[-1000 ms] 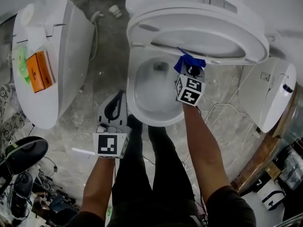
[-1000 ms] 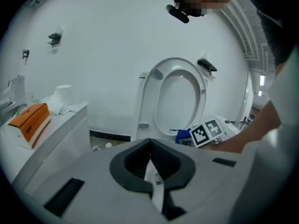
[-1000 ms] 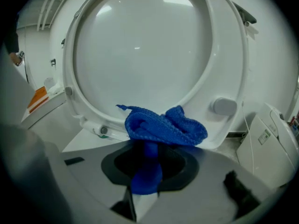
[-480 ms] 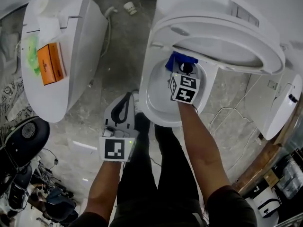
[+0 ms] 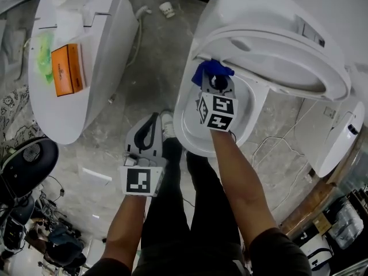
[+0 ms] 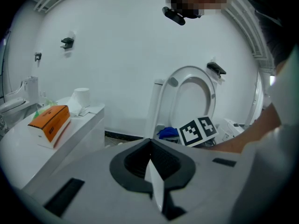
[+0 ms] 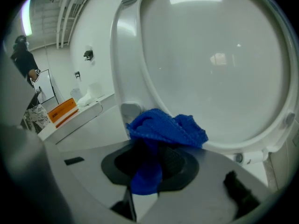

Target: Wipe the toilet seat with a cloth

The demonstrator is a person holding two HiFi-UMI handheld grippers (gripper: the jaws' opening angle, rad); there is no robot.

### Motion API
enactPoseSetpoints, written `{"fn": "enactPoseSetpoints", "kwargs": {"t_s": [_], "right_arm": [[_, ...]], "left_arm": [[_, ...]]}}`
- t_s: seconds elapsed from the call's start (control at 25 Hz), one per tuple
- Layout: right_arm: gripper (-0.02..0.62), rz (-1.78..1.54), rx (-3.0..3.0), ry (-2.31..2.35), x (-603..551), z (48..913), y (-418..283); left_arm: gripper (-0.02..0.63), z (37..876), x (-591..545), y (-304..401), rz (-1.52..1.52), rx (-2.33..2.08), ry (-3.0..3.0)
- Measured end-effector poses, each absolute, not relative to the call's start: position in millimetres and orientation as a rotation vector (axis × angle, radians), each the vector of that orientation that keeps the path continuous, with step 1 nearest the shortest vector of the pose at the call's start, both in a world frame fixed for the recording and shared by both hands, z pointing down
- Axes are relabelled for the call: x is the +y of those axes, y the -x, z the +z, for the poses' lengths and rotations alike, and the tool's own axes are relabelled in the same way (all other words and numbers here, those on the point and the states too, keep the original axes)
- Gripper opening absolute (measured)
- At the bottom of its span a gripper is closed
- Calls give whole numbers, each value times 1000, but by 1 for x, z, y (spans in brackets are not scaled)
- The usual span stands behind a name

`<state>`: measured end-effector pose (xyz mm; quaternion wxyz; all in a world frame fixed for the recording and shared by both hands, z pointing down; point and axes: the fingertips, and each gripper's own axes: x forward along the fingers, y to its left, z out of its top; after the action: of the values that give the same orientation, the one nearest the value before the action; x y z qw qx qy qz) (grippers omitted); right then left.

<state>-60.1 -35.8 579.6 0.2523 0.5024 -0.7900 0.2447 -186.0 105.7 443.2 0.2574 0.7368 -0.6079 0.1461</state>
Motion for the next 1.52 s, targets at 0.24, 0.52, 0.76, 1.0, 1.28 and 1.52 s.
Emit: {"fn": "enactPoseSetpoints", "kwargs": {"t_s": [0.24, 0.52, 0.76, 1.0, 1.28, 1.52], "right_arm": [[87, 581, -2211, -1336, -35, 556, 76], [87, 567, -2288, -1347, -34, 521, 84], [87, 477, -2423, -1357, -44, 463, 101], [87, 404, -2534, -1423, -54, 412, 106], [87, 333, -2634, -1474, -60, 356, 102], [87, 321, -2689, -1555, -58, 321, 85]], "left_arm": [[8, 444, 109, 186, 395, -1642, -2003], [8, 442, 108, 181, 392, -1628, -2013], [8, 444, 110, 173, 397, -1617, -2017], [8, 447, 110, 176, 398, -1624, -2021], [8, 446, 114, 173, 397, -1635, -2014], [8, 442, 114, 167, 393, -1635, -2026]]}}
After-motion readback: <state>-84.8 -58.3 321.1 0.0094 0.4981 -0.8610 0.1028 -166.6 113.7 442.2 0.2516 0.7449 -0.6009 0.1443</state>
